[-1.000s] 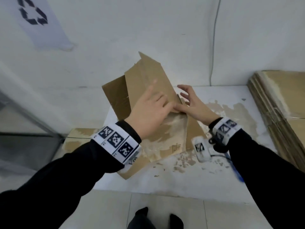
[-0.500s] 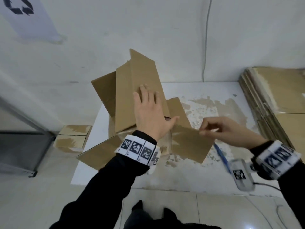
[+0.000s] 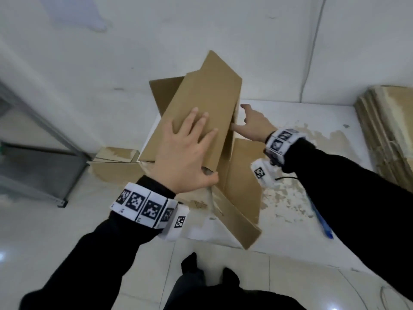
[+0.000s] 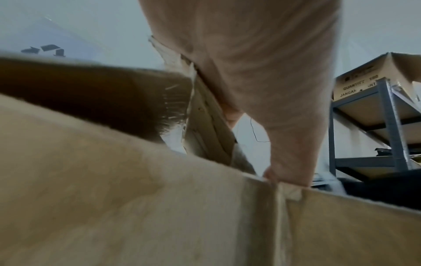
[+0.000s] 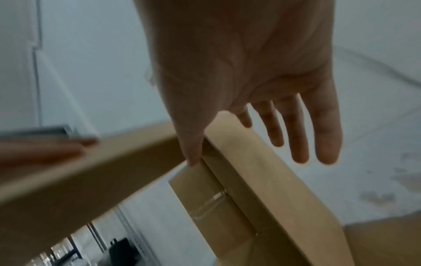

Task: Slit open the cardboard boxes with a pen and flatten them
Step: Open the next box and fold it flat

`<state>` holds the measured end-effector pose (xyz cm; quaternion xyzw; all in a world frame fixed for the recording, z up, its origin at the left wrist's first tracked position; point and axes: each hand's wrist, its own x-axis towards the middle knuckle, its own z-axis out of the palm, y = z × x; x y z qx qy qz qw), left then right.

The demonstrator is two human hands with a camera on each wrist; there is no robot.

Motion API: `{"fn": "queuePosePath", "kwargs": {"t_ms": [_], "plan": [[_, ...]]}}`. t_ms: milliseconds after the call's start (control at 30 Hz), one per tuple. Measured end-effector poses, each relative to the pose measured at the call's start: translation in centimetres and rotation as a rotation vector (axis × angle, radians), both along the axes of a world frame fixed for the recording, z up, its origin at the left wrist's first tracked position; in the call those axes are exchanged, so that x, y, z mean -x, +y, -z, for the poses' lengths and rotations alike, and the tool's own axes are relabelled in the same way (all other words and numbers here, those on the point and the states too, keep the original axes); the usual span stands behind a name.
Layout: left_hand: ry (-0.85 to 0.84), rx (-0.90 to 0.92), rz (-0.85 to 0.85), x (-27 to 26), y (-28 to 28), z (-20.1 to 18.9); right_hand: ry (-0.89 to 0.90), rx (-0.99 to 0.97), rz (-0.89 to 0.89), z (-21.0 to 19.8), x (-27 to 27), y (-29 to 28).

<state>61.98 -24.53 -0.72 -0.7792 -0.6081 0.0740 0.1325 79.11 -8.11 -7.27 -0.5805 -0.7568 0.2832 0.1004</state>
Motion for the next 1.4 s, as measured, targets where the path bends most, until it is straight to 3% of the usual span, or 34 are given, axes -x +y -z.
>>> {"fn": "queuePosePath", "kwargs": {"t_ms": [100, 200, 400, 533, 633, 733, 833, 900, 1033, 1133, 1233, 1333, 1400], "plan": [[-0.073, -0.047, 0.020, 0.4, -0.7, 0.3, -0.106, -0.095, 0.023, 1.7, 2.2, 0.6], [-0.128, -0.085, 0.020, 0.4, -1.6, 0.6, -0.193, -0.178, -0.063, 2.5, -0.9, 0.2], [-0.143, -0.106, 0.070, -0.2, -3.3, 1.6, -0.050, 0.089, -0.006, 1.6, -8.4, 4.0], [-0.163, -0.088, 0.086, -0.1, -2.7, 1.5, 0.326, 0.150, 0.301, 2.9, -9.1, 5.8], [-0.161, -0.085, 0.095, -0.5, -0.8, 1.6, 0.492, 0.191, 0.338, 4.3, -8.5, 3.7], [-0.115, -0.058, 0.067, -1.0, 3.2, 1.5, 0.690, 0.193, 0.285, 4.6, -7.4, -2.7], [-0.078, -0.016, 0.051, -1.4, 8.6, 2.8, 0.987, 0.396, 0.203, 4.4, -7.1, -11.1], [-0.034, 0.003, 0.061, -1.8, 12.2, 4.9, 1.039, 0.489, 0.236, 5.7, -6.1, -14.6], [0.008, 0.184, 0.088, -2.1, 17.0, 11.6, 0.742, 0.279, 0.600, 10.1, -1.7, -13.9], [0.102, 0.374, 0.152, -1.5, 16.6, 16.7, 0.610, 0.276, 0.777, 12.9, -1.2, -11.8], [0.047, 0.322, 0.176, -0.7, 15.3, 18.7, 0.438, 0.221, 0.758, 14.4, -2.1, -11.6], [-0.055, 0.212, 0.212, -1.0, 13.4, 19.4, 0.038, 0.056, 0.686, 15.6, -2.2, -11.7], [-0.166, 0.249, 0.280, -1.6, 11.3, 20.2, -0.197, 0.001, 0.525, 16.0, -0.4, -11.5]]}}
